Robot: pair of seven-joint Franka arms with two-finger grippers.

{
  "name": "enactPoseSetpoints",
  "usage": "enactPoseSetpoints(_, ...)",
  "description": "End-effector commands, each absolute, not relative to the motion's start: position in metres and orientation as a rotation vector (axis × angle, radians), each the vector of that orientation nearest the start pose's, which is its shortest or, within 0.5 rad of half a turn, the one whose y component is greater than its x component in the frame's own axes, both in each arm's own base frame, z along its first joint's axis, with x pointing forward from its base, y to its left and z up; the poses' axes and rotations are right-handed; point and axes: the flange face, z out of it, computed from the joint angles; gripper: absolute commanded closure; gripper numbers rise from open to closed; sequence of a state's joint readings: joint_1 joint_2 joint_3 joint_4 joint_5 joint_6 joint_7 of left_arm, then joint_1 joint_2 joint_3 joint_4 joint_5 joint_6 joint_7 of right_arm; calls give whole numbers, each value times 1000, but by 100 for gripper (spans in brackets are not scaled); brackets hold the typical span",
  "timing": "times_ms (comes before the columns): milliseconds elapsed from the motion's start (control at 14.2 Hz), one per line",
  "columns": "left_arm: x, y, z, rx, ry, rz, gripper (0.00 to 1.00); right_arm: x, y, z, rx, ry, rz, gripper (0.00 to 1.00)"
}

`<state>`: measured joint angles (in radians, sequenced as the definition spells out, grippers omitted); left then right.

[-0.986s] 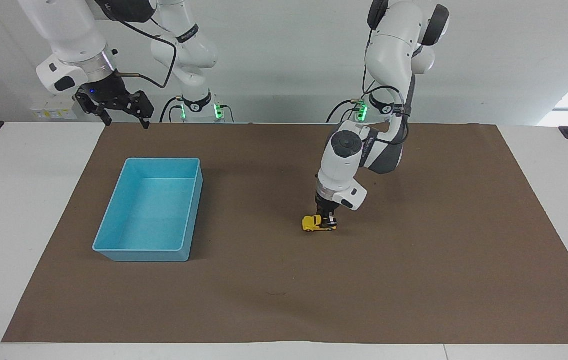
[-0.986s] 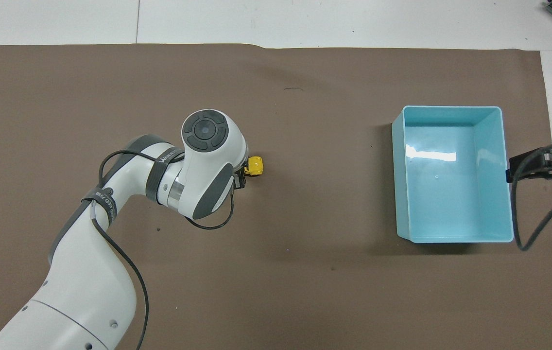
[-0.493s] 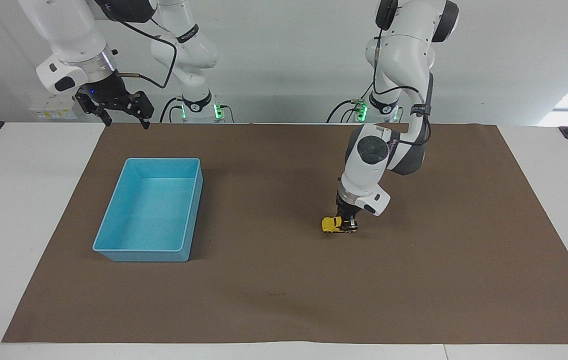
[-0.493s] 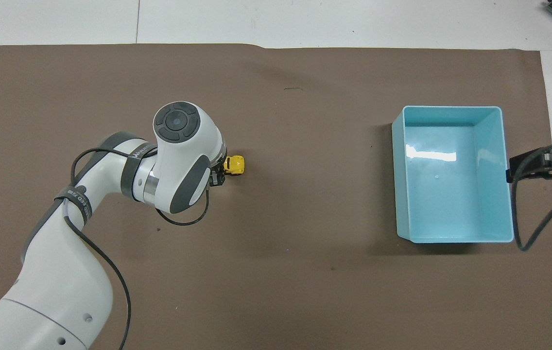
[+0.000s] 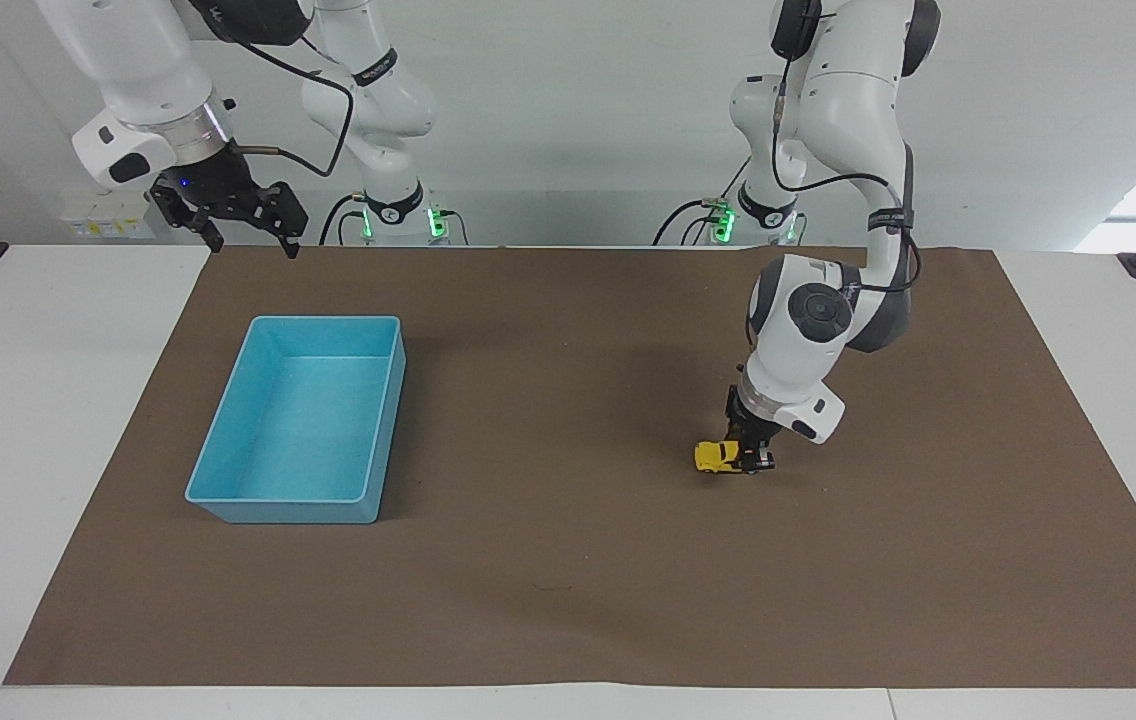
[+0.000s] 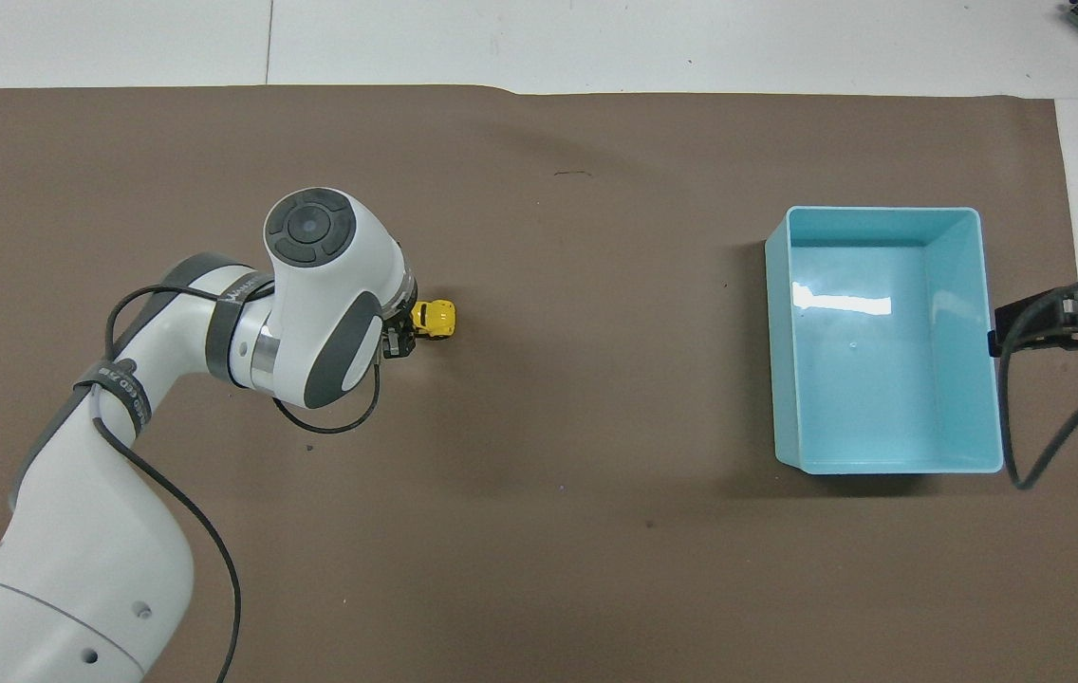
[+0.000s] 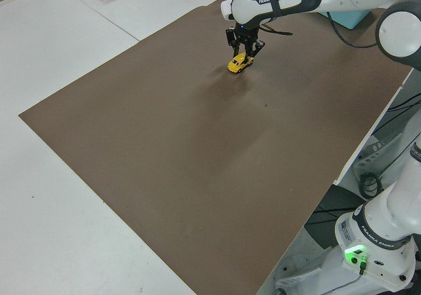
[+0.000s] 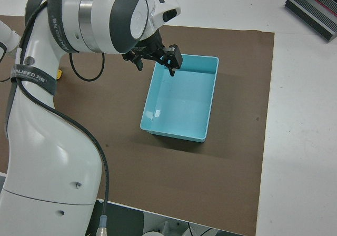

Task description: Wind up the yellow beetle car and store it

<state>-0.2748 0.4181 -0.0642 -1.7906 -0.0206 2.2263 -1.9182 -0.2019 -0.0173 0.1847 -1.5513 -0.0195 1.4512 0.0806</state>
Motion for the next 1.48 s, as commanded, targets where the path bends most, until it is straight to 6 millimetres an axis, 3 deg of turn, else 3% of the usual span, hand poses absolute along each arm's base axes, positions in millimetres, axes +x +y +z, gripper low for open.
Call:
enactPoseSetpoints(0,623,-193,279,2177,2203,-12,77,532,-12,634,-3144,131,119,0)
enactPoseSetpoints(141,623,-193,279,2179,2205,-14,72,532,-12,633,-3144,131,121,0)
enactPoseSetpoints(211,625,-193,281,2182,2207,-18,64,532,-12,633,-3144,131,121,0)
enactPoseSetpoints(282,625,-192,283,2181,2209,-16,40,532,-12,633,-3144,131,121,0)
enactPoseSetpoints(352,624,-195,284,2193,2206,-21,0,532,-12,634,-3144,131,119,0)
enactPoseSetpoints(634,636,-199,344,2214,2184,-19,0,532,-12,633,-3144,131,121,0)
enactPoseSetpoints(1056,638,-205,354,2215,2157,-2,0,532,-12,633,-3144,131,121,0)
enactPoseSetpoints(1408,641,-205,376,2304,2021,26,0,532,-12,633,-3144,131,121,0)
